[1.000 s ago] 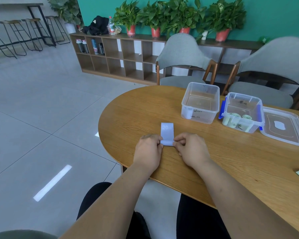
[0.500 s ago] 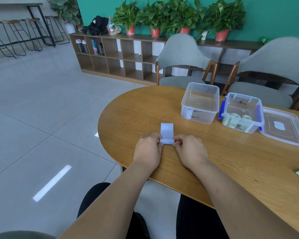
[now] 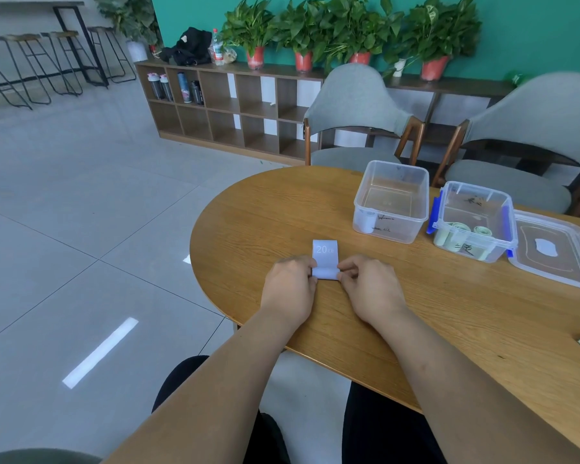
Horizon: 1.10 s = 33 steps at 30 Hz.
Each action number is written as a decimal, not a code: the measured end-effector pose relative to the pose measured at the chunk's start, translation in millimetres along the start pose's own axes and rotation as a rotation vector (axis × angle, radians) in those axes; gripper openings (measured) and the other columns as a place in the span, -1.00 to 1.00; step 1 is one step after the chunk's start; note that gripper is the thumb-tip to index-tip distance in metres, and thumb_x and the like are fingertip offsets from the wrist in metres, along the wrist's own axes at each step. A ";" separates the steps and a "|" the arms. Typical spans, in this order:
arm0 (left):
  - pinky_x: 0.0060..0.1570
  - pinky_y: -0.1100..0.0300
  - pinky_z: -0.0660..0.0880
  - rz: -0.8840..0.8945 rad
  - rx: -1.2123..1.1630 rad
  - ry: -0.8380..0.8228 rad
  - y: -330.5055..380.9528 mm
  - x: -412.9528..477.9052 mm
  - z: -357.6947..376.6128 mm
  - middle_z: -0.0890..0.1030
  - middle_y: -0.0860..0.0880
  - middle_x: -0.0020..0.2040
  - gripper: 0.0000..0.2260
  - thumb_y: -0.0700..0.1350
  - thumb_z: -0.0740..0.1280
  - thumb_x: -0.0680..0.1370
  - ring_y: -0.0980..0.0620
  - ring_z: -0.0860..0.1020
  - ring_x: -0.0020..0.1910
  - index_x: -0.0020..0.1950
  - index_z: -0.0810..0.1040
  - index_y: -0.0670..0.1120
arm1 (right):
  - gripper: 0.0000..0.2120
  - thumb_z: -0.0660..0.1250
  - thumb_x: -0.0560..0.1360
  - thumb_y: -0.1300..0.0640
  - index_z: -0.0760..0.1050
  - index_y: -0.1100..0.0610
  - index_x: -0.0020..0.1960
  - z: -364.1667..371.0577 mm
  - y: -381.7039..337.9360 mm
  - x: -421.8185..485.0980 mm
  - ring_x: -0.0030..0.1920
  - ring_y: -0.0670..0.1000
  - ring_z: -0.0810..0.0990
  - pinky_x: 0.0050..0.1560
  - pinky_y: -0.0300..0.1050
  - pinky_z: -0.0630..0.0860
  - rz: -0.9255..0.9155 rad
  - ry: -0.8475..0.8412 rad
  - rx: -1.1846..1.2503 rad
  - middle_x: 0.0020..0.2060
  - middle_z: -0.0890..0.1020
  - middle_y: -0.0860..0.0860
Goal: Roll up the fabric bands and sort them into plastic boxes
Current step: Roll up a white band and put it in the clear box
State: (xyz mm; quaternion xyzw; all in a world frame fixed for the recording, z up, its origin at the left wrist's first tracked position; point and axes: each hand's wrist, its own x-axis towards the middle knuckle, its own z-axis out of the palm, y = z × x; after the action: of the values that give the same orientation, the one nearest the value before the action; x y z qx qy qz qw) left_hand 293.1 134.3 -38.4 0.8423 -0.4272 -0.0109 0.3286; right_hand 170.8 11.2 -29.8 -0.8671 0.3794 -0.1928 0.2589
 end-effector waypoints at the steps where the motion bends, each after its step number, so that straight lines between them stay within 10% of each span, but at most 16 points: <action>1: 0.14 0.08 0.53 0.001 -0.006 -0.002 -0.1 0.4 0.1 0.67 0.03 0.07 -0.71 -0.17 0.38 0.62 0.01 0.59 0.11 0.34 0.60 -0.02 | -0.85 0.40 0.60 0.05 0.65 -0.05 0.15 0.4 -0.2 0.9 0.00 -0.04 0.67 0.06 -0.04 0.62 0.003 0.001 -0.003 -0.09 0.71 -0.16; 33: 0.12 0.01 0.54 -0.017 0.024 -0.061 -8.7 30.5 5.7 0.63 0.01 0.02 -0.78 -0.10 0.39 0.61 -0.01 0.53 0.13 0.25 0.57 0.06 | -0.78 0.39 0.62 -0.02 0.65 -0.06 0.24 -4.0 -8.6 35.3 0.08 -0.03 0.65 0.03 -0.14 0.55 -0.009 -0.113 -0.131 0.00 0.72 -0.14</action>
State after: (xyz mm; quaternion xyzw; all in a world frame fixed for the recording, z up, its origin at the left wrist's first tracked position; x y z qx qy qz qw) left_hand 316.9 112.6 -39.8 0.8489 -0.4302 -0.0343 0.3051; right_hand 196.0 -11.8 -16.7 -0.8934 0.3721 -0.1196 0.2215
